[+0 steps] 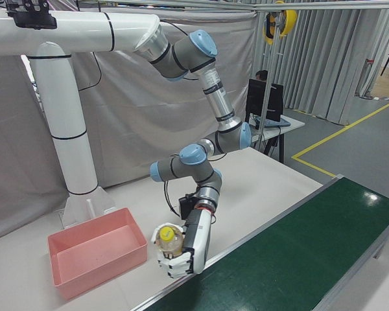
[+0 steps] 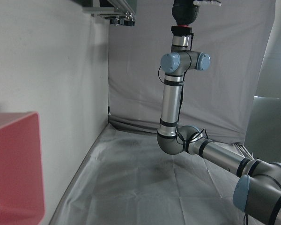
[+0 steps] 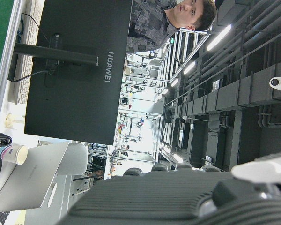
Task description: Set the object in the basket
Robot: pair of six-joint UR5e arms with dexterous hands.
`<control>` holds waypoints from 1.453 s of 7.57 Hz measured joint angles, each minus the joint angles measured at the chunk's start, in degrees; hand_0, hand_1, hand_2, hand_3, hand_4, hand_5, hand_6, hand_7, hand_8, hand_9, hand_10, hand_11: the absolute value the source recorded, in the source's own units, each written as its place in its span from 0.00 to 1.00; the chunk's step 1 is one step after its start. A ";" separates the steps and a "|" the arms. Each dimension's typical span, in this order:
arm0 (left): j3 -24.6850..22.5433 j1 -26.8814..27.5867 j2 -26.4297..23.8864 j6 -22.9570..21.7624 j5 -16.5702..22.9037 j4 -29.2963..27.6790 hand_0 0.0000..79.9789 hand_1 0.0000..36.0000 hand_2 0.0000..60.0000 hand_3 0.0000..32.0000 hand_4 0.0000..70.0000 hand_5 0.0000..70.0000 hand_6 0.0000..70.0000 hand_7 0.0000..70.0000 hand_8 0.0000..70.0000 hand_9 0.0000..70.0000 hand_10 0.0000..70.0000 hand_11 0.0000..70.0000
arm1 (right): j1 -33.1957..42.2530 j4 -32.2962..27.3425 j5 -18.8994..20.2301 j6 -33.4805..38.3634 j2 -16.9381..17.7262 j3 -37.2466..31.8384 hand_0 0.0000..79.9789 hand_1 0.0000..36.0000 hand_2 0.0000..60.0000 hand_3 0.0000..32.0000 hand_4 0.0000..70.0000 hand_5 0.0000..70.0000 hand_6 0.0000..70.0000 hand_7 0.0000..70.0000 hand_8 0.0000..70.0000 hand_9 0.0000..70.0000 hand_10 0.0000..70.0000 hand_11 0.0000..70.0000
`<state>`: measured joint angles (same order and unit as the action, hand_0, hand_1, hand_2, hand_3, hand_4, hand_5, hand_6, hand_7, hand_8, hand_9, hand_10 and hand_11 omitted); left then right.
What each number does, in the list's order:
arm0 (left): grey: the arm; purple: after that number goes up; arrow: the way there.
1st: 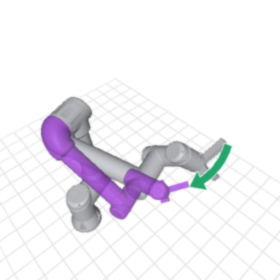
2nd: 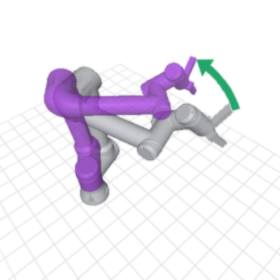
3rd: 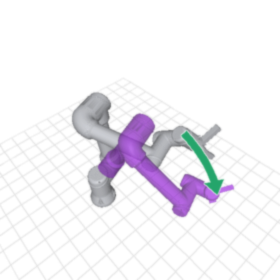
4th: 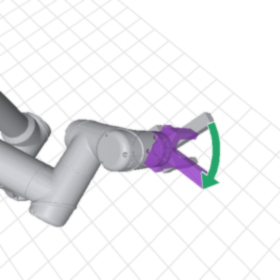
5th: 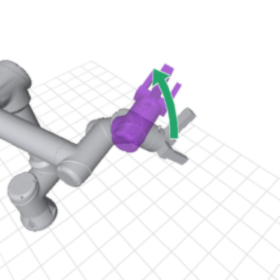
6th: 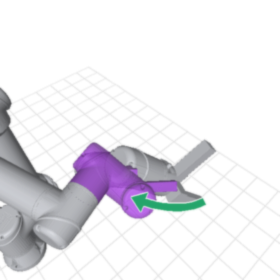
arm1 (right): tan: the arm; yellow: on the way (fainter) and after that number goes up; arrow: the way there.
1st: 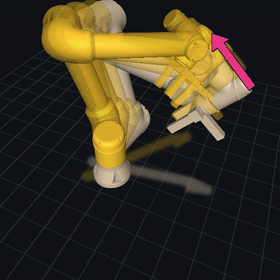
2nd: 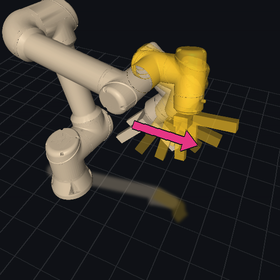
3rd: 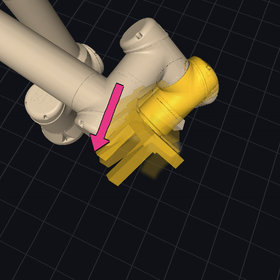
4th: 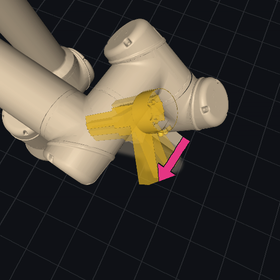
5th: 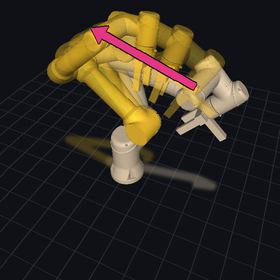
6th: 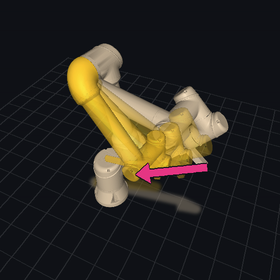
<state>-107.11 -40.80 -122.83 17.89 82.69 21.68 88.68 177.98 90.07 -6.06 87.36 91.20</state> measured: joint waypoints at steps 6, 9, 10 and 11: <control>-5.76 19.81 -1.67 6.89 2.25 7.79 1.00 0.79 0.88 0.00 1.00 1.00 0.79 0.74 0.84 1.00 0.70 1.00 | 0.00 0.00 0.00 0.00 0.00 -0.06 0.00 0.00 0.00 0.00 0.00 0.00 0.00 0.00 0.00 0.00 0.00 0.00; -6.51 23.49 -1.40 8.37 3.20 10.62 1.00 0.43 0.00 0.00 0.44 0.48 0.06 0.10 0.04 0.06 0.26 0.42 | 0.00 0.00 -0.02 0.03 0.00 -0.06 0.00 0.00 0.00 0.00 0.00 0.00 0.00 0.00 0.00 0.00 0.00 0.00; -7.42 23.49 -1.33 8.79 4.36 12.82 1.00 0.44 0.00 0.00 0.36 0.42 0.02 0.10 0.00 0.00 0.18 0.30 | 0.00 0.00 0.00 0.03 0.00 -0.06 0.00 0.00 0.00 0.00 0.00 0.00 0.00 0.00 0.00 0.00 0.00 0.00; -9.03 23.18 -1.31 9.79 5.07 15.51 0.95 0.38 0.00 0.00 0.26 0.38 0.00 0.09 0.00 0.00 0.15 0.26 | 0.00 0.00 0.02 0.04 0.00 -0.10 0.00 0.00 0.00 0.00 0.00 0.00 0.00 0.00 0.00 0.00 0.00 0.00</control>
<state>-116.14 -17.63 -124.14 27.68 87.75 37.19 88.68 177.98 90.08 -6.02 87.36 91.10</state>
